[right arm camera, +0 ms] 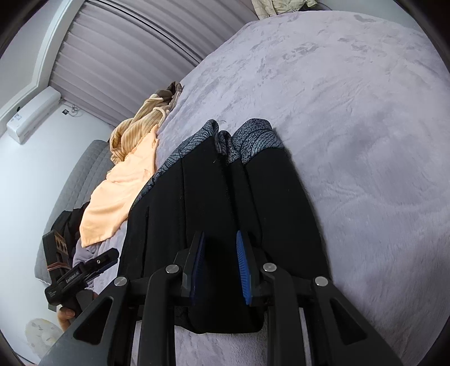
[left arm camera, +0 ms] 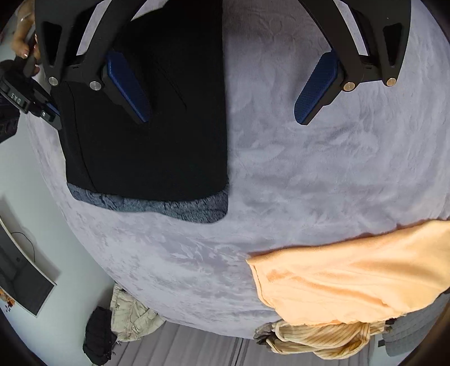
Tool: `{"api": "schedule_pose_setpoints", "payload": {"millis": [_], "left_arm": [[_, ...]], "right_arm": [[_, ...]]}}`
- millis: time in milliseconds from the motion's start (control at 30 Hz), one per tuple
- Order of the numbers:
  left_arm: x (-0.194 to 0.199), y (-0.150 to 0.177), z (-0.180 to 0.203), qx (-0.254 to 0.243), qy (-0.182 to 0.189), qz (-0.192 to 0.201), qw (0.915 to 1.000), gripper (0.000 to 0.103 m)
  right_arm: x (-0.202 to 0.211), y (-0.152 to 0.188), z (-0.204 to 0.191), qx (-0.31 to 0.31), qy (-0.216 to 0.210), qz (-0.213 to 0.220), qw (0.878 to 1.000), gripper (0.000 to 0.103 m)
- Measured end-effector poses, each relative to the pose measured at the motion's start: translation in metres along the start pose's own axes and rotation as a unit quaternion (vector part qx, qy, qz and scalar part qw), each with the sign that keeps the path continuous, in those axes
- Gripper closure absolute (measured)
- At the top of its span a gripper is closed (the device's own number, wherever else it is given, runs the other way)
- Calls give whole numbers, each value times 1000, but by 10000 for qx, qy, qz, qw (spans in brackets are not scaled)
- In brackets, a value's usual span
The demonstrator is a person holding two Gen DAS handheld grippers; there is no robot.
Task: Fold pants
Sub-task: 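Press the folded pants flat with the right gripper and open it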
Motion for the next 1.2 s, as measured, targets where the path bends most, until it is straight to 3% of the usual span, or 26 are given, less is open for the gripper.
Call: {"api": "schedule_pose_setpoints", "payload": {"millis": [300, 533, 1200], "left_arm": [[-12, 41, 49, -649, 425, -319, 9965, 0], [-16, 44, 49, -424, 645, -381, 9963, 0], [-8, 42, 60, -426, 376, -206, 9982, 0]], "right_arm": [[6, 8, -1, 110, -2, 211, 9997, 79], [11, 11, 1, -20, -158, 212, 9996, 79], [16, 16, 2, -106, -314, 348, 9988, 79]]}}
Point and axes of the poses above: each gripper's, at about its wrist camera, not at the fingertips, and x roughly against the way its jaws point, z to its right, y to its underside, the point moved 7 cm from there along -x, roughly the way its jaws point, and after that the axes turned 6 degrees about -y, right-handed, at the moved point
